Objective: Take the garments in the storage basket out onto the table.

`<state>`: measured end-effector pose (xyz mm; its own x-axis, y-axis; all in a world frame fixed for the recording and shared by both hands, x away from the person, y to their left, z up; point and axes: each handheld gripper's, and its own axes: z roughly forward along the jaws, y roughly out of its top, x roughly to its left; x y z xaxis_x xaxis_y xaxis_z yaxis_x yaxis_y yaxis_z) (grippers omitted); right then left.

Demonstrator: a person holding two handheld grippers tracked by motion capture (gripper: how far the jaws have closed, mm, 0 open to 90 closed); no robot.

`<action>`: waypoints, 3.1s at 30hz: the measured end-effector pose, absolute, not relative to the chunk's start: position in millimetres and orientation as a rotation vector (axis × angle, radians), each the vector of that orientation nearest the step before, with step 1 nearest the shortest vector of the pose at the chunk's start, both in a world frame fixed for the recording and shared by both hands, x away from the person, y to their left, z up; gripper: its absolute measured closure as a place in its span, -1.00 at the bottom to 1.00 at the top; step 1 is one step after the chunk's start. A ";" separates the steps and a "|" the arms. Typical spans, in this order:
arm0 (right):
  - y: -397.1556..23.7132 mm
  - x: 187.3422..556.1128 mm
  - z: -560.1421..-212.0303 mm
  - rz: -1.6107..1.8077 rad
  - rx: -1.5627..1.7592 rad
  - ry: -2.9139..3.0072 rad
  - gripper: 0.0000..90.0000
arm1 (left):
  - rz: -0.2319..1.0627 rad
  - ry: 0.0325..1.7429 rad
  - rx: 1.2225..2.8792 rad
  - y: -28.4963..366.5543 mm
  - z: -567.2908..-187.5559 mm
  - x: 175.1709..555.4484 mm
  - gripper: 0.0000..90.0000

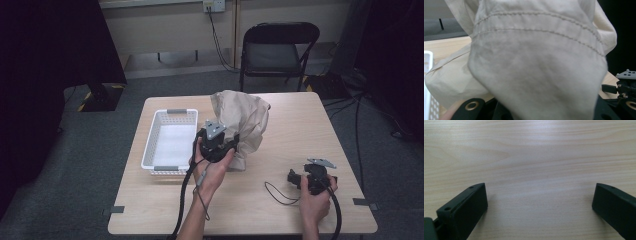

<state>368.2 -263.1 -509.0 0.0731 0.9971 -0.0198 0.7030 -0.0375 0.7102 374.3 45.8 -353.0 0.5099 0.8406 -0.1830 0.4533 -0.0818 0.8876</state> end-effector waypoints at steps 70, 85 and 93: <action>-263.0 368.1 -509.0 0.682 1.798 1.685 -1.00 | 0.303 1.278 1.909 -15.1 -466.3 418.7 0.58; -263.0 368.2 -509.0 0.682 1.798 1.685 -1.00 | 0.276 1.328 1.921 -21.4 -485.7 422.5 0.54; -263.0 368.2 -509.0 0.682 1.799 1.685 -1.00 | 0.271 1.334 1.924 -22.9 -490.8 424.4 0.52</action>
